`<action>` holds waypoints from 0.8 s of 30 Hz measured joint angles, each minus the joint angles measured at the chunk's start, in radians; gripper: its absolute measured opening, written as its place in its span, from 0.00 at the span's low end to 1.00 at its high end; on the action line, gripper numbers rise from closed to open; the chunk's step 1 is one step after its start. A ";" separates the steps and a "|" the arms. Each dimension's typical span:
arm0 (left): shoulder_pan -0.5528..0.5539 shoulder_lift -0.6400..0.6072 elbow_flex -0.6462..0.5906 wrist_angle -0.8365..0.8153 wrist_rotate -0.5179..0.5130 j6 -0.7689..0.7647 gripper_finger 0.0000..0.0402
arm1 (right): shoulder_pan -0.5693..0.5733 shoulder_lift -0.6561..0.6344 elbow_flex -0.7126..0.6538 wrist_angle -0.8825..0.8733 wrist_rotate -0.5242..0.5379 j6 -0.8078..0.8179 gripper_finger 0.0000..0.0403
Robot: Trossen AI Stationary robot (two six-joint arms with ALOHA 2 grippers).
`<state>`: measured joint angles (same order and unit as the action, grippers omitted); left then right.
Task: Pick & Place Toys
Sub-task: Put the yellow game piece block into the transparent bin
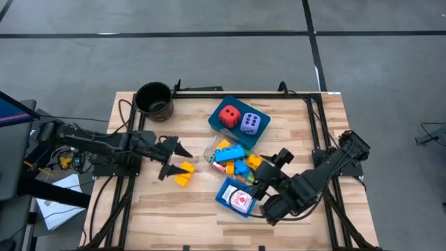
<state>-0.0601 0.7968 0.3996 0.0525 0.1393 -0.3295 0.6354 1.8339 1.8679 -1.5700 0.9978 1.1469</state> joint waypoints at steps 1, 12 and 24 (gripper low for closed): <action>-0.025 0.002 0.022 0.019 0.000 0.004 0.87 | 0.001 -0.011 0.000 -0.001 0.007 -0.011 0.61; -0.145 0.165 0.362 -0.585 -0.456 -0.218 0.98 | 0.040 -0.074 0.001 -0.001 0.021 -0.101 0.59; -0.146 0.583 0.406 -0.742 -0.437 -0.572 0.99 | 0.093 -0.083 0.001 -0.001 -0.002 -0.119 0.59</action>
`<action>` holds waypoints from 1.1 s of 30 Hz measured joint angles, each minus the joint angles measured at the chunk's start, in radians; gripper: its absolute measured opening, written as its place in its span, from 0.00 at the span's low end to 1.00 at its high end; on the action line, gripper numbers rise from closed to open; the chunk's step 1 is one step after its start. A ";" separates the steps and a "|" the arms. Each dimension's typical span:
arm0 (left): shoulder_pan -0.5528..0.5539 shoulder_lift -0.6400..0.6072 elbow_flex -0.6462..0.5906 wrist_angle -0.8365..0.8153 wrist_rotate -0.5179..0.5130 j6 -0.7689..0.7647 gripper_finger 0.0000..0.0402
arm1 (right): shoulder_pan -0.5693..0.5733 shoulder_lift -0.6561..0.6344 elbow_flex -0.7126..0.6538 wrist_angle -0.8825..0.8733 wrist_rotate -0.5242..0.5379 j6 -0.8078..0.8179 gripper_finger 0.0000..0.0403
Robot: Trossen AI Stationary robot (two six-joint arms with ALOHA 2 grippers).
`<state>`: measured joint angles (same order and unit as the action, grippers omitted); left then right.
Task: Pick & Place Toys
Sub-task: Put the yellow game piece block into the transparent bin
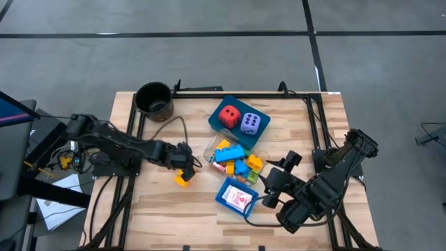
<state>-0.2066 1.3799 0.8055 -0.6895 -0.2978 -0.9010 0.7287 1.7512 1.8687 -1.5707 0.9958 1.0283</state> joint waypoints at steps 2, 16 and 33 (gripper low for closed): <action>0.000 0.055 0.000 -0.003 0.036 -0.017 0.99 | 0.003 0.000 0.000 0.000 0.000 0.000 0.59; -0.011 0.128 0.000 0.052 0.107 -0.051 0.99 | 0.005 0.000 0.000 0.000 0.000 0.003 0.59; -0.029 0.240 0.001 0.067 0.124 -0.056 0.99 | 0.005 0.004 0.000 0.000 0.000 0.003 0.59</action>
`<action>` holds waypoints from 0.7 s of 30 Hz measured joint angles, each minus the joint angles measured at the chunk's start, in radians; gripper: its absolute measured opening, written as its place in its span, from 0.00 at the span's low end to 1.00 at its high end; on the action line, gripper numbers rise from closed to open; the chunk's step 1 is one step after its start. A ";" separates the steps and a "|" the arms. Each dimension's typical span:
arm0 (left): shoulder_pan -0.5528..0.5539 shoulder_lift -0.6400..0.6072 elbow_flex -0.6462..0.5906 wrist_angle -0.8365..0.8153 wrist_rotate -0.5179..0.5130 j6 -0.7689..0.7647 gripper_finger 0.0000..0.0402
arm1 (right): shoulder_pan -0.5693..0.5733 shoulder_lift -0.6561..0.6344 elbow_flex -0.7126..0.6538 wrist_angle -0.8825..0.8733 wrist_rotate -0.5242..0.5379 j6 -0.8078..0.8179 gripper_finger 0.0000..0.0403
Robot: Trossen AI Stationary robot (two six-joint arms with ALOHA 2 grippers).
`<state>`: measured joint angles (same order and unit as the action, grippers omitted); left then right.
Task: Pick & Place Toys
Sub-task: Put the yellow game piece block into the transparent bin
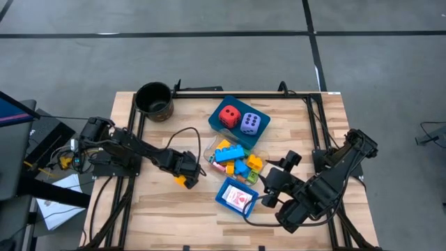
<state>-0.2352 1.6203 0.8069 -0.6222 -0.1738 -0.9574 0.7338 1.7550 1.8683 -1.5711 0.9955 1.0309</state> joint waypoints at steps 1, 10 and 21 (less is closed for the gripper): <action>0.000 0.005 0.001 0.001 0.000 0.002 0.98 | 0.000 0.000 -0.001 0.000 0.000 -0.001 0.59; 0.000 0.008 0.000 0.003 0.000 -0.005 0.87 | 0.000 0.000 -0.066 -0.001 -0.030 0.029 0.59; 0.000 -0.010 -0.004 -0.029 -0.029 0.018 0.68 | 0.018 -0.017 -0.074 0.000 0.002 0.069 0.59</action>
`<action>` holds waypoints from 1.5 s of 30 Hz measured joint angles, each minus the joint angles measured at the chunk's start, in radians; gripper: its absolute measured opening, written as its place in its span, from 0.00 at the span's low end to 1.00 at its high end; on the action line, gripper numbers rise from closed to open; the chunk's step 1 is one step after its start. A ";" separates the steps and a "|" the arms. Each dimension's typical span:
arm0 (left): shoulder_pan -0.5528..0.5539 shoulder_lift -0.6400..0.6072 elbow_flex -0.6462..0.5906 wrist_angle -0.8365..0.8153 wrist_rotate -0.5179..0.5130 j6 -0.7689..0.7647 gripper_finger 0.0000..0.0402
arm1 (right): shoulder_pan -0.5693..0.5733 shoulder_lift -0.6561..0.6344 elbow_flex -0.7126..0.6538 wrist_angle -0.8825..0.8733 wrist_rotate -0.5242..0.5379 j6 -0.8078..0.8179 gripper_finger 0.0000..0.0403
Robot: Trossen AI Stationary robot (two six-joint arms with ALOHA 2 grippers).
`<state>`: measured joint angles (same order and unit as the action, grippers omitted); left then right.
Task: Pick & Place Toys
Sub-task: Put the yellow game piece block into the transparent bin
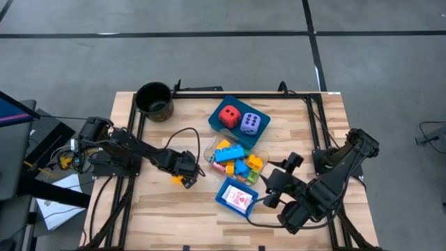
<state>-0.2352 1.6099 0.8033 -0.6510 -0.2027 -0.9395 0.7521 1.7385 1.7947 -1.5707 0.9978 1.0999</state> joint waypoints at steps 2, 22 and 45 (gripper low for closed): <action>0.000 -0.015 -0.003 -0.018 -0.013 0.017 0.68 | 0.001 -0.004 0.000 -0.001 0.014 0.001 0.59; -0.032 -0.502 0.000 0.307 -0.273 0.294 0.68 | 0.030 -0.004 0.000 0.000 0.051 0.022 0.59; 0.227 -0.330 0.010 0.789 -0.053 0.573 0.68 | -0.083 -0.098 0.001 0.000 0.297 -0.054 0.59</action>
<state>-0.0078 1.2795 0.8131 0.1378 -0.2560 -0.3661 0.6693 1.6402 1.7958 -1.5707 1.2953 1.0458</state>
